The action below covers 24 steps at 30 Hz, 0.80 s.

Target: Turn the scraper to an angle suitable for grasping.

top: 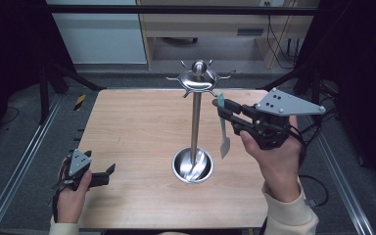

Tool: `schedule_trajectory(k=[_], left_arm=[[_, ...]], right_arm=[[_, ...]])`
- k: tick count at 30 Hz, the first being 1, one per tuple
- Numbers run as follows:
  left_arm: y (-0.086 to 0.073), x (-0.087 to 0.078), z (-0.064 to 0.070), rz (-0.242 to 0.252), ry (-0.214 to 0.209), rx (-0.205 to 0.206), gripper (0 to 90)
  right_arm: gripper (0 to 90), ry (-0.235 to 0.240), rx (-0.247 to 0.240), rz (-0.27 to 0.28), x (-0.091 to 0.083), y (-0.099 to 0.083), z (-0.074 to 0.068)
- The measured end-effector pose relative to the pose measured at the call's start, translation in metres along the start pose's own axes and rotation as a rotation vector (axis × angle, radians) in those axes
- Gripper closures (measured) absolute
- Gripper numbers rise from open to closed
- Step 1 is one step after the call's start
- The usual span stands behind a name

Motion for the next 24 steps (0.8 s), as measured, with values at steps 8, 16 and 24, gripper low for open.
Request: schedule_trajectory(k=[8,16,24], left_arm=[[-0.0001,0.0002,0.0003,-0.001,-0.001,0.000,1.8],[-0.0002,0.0004,0.0006,-0.002,-0.003,0.001,1.7],[-0.0002,0.0002,0.0004,-0.002,-0.002,0.001,1.8]], right_arm=[[74.1,0.001,-0.002,0.004,0.0016,0.0003,-0.0026],[74.1,0.003,-0.003,-0.003,0.0022,-0.0006,-0.0030],[74.1,0.000,-0.002,-0.007,0.0040,-0.0021,-0.0031]])
Point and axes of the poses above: each handheld gripper's, and its own axes: x roughly forward along the jaws, y roughly out of its top, z roughly to its right, the point moved 7 cm from there along x, roughly forward along the jaws, and after that the axes turned 13 degrees about z, right-handed, at the moved point
